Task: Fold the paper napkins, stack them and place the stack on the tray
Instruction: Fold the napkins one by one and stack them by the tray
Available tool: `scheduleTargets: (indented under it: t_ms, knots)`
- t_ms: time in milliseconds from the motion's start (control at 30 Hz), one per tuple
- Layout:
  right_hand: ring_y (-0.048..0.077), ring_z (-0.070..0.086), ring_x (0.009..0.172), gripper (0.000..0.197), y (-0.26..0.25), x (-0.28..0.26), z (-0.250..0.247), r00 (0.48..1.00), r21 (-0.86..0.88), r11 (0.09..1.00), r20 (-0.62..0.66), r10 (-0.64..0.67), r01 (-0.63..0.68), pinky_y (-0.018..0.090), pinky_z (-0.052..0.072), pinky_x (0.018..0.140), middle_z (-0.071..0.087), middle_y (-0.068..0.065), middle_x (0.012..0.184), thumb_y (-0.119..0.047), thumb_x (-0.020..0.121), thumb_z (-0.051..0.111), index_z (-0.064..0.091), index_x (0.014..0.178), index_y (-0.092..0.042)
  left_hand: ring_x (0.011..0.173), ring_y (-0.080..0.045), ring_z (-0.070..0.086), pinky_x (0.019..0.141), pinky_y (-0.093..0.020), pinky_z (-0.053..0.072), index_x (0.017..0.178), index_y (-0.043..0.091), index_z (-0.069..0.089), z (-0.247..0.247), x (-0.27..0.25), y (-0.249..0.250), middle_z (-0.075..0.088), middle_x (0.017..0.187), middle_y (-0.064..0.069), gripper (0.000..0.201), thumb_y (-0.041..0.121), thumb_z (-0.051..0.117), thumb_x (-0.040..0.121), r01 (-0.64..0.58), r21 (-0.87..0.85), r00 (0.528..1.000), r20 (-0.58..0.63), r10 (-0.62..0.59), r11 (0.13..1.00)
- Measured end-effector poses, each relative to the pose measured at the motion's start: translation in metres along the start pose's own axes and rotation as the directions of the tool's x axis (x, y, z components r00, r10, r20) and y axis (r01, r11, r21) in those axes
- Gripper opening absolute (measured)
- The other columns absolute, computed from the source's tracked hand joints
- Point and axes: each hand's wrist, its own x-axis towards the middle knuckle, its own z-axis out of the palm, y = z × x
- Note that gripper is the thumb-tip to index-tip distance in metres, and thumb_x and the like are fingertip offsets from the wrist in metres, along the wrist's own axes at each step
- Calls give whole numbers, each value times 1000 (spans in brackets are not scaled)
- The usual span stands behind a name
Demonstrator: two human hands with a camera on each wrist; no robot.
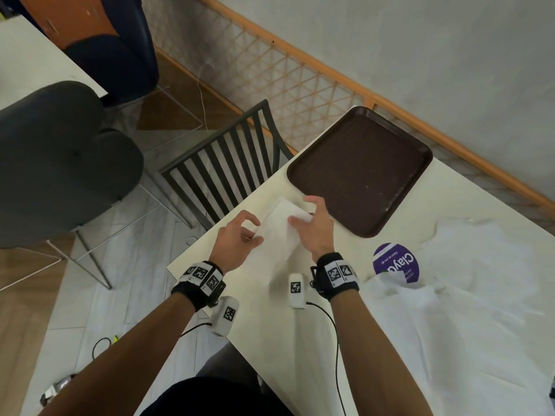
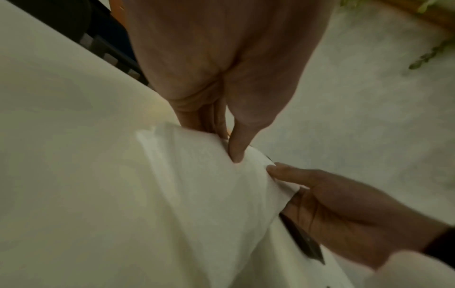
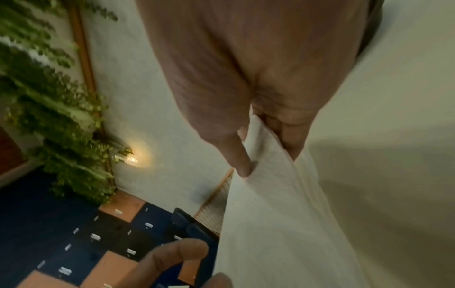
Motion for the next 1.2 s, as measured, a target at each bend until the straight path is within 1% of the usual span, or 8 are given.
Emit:
scheduleTargets:
  t_ms: [133,233,367,467,700,900,1100,1200]
  knots:
    - [22,60,106,46,-6,9,18,997,-130,990,-42,-68,62,31,46,89,63,4,114,-12,101,73,52,141,-24,75,-3,72,76,-19,54,90,31,74,-8,6,-11,78,84,8,12,21,81,93,-52,110,998,-19,55,993]
    - [27,60,105,42,-6,16,27,994,-274,960,-71,-84,61,37,49,90,67,13,116,-13,103,68,48,139,-23,76,0,68,78,-11,51,98,23,76,-9,12,-14,73,86,8,7,17,78,95,-91,202,995,-19,96,975]
    - [36,58,122,42,-4,15,33,991,-418,903,-49,-125,93,51,53,103,64,15,130,-11,100,69,49,137,-19,93,-17,58,97,-36,53,107,20,75,-1,13,-19,58,107,0,11,18,75,96,-158,416,982,-29,186,896]
    - [36,57,121,41,-6,1,16,959,-497,854,-132,-251,155,49,52,101,63,10,131,-20,96,76,57,132,-19,110,-28,45,98,-42,46,112,23,72,13,0,-12,51,120,-5,18,23,76,94,-217,583,937,-100,335,783]
    - [12,66,98,12,14,-90,-80,908,-400,868,-166,-386,296,27,51,85,73,-8,104,-33,101,73,66,108,-25,89,-13,60,82,-26,47,100,30,68,75,-54,36,64,95,12,11,21,73,96,-411,277,909,52,414,868]
    - [18,71,96,10,81,-132,-176,917,-438,881,-252,-310,177,34,57,81,75,-6,102,-30,101,73,67,106,-25,85,-8,67,85,-40,59,101,29,69,170,-97,64,72,94,14,5,29,71,96,-408,226,908,200,368,885]
    - [43,62,117,39,148,-131,-228,951,-629,771,-289,-113,-100,52,51,96,65,13,127,-34,100,71,56,131,-17,127,-27,52,107,-47,48,144,20,57,256,-98,85,58,141,-2,48,38,66,101,-368,416,923,269,274,831]
    - [43,58,124,56,170,-131,-238,958,-686,695,-287,11,-213,53,48,100,60,15,135,-42,98,73,47,140,-15,133,-29,45,108,-47,42,150,20,49,279,-99,88,53,143,-4,56,42,65,101,-377,551,923,285,257,744]
